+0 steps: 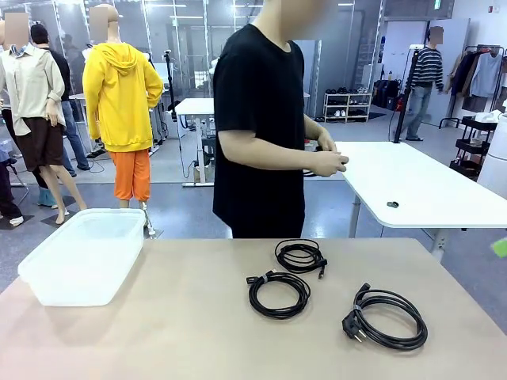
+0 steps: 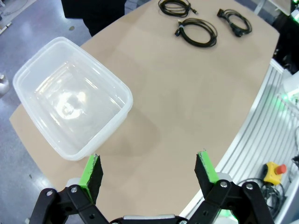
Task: Organize and store the cables.
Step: Place the Power Cable into the Organizing box.
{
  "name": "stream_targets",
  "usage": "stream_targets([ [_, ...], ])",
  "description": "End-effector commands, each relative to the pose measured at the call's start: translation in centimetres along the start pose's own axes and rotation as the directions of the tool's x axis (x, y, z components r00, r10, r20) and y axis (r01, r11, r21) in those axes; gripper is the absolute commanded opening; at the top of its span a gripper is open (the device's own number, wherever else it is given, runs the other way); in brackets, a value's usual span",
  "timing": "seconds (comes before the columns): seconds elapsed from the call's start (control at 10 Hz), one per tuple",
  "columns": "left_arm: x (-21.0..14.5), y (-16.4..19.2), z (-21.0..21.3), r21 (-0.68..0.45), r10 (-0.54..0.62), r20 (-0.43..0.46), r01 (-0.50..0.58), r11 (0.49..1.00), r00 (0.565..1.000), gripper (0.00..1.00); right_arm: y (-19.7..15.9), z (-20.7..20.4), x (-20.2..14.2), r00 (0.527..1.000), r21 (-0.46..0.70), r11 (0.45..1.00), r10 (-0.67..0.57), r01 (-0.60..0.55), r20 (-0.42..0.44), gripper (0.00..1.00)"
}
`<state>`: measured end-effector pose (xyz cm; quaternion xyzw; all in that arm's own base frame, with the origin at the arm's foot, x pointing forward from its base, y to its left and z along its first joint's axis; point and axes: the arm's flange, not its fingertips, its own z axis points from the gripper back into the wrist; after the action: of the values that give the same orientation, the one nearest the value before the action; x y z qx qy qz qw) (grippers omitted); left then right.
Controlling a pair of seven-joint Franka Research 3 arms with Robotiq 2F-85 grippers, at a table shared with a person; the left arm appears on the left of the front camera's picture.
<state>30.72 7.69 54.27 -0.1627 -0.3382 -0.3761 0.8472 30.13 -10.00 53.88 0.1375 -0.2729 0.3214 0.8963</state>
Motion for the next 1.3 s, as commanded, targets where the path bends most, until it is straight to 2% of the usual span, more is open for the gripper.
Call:
stream_targets([
  [0.0, 0.0, 0.0, 0.0, -0.006, -0.013, 0.001, 0.013, 1.0, 1.0, 1.0, 2.5, -0.4, 3.8, 0.995, -0.015, 1.0, 0.007, -0.009, -0.101, 1.0],
  [0.2, 0.0, 0.0, 0.0, -0.006, -0.013, 0.001, 0.013, 1.0, 1.0, 1.0, 3.6, -2.0, 6.3, 0.985, 0.042, 0.999, -0.003, 0.011, -0.174, 1.0],
  [0.4, 0.0, 0.0, 0.0, -0.006, -0.013, 0.001, 0.013, 1.0, 1.0, 1.0, 5.6, -4.5, 8.7, 0.971, 0.073, 0.993, -0.074, 0.093, -0.226, 1.0],
  [0.6, 0.0, 0.0, 0.0, -0.006, -0.013, 0.001, 0.013, 1.0, 1.0, 1.0, 7.6, -6.9, 10.4, 0.964, 0.028, 0.996, -0.075, 0.085, -0.257, 1.0],
  [0.7, 0.0, 0.0, 0.0, -0.006, -0.013, 0.001, 0.013, 1.0, 1.0, 1.0, 8.1, -8.3, 11.1, 0.959, 0.046, 0.996, -0.065, 0.081, -0.276, 1.0],
  [0.8, 0.0, 0.0, 0.0, -0.006, -0.013, 0.001, 0.013, 1.0, 1.0, 1.0, 8.2, -10.4, 11.9, 0.947, 0.006, 0.995, -0.089, 0.096, -0.308, 1.0],
  [0.9, 0.0, 0.0, 0.0, -0.006, -0.013, 0.001, 0.013, 1.0, 1.0, 1.0, 8.4, -12.4, 12.5, 0.938, 0.028, 0.991, -0.114, 0.13, -0.328, 1.0],
  [1.1, 0.0, 0.0, 0.0, -0.006, -0.013, 0.001, 0.013, 1.0, 1.0, 1.0, 8.8, -17.2, 13.4, 0.897, -0.041, 0.977, -0.21, 0.211, -0.39, 1.0],
  [1.2, 0.0, 0.0, 0.0, -0.006, -0.013, 0.001, 0.013, 1.0, 1.0, 1.0, 8.7, -19.4, 13.6, 0.885, -0.087, 0.963, -0.268, 0.254, -0.381, 1.0],
])
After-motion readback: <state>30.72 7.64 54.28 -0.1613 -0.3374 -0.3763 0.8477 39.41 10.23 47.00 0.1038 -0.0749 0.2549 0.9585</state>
